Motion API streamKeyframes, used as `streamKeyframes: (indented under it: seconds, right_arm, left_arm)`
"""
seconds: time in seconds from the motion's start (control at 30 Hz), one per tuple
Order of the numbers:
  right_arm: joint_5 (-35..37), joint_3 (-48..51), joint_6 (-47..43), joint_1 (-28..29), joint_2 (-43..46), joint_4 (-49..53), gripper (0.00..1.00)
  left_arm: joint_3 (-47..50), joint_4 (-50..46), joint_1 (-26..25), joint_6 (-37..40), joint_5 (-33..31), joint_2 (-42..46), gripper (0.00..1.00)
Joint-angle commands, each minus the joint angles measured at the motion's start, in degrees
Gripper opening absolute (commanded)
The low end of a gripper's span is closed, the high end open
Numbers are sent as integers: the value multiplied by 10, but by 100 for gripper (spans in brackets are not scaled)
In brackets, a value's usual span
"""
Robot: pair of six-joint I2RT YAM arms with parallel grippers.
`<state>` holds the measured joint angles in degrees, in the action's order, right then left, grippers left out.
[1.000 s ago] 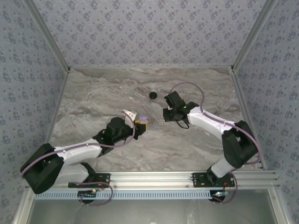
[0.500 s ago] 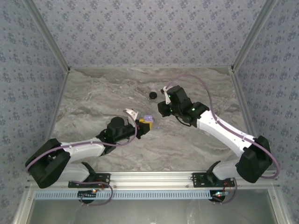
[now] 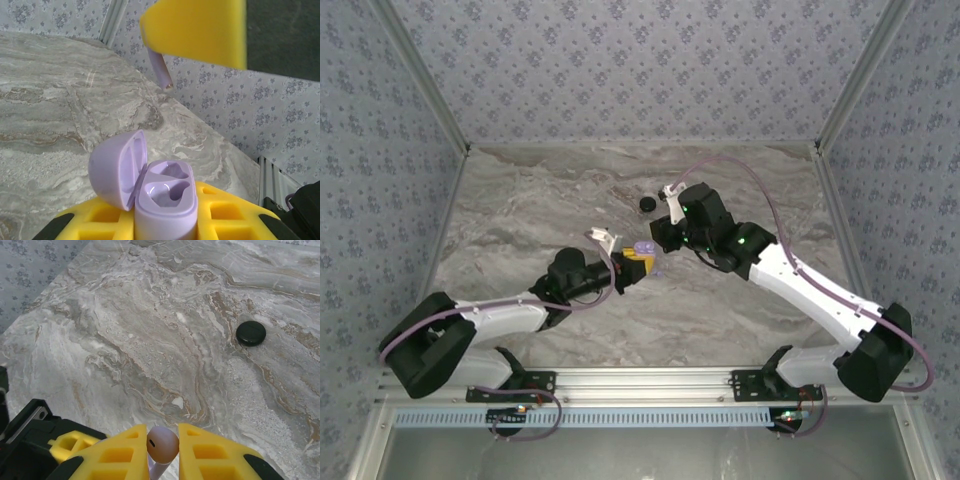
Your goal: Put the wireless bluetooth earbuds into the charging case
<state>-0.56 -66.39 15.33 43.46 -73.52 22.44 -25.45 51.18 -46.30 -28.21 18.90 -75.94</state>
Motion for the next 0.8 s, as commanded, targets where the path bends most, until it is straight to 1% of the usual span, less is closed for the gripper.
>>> streamKeyframes:
  seconds: [0.0, 0.77]
  right_arm:
    - [-8, -15, -13, 7, 21, -2, 18]
    - [-13, -2, -7, 17, 23, -12, 18]
  left_arm:
    - [-33, 16, -3, -11, 9, -4, 23]
    - [-67, 3, -3, -28, 20, -12, 24]
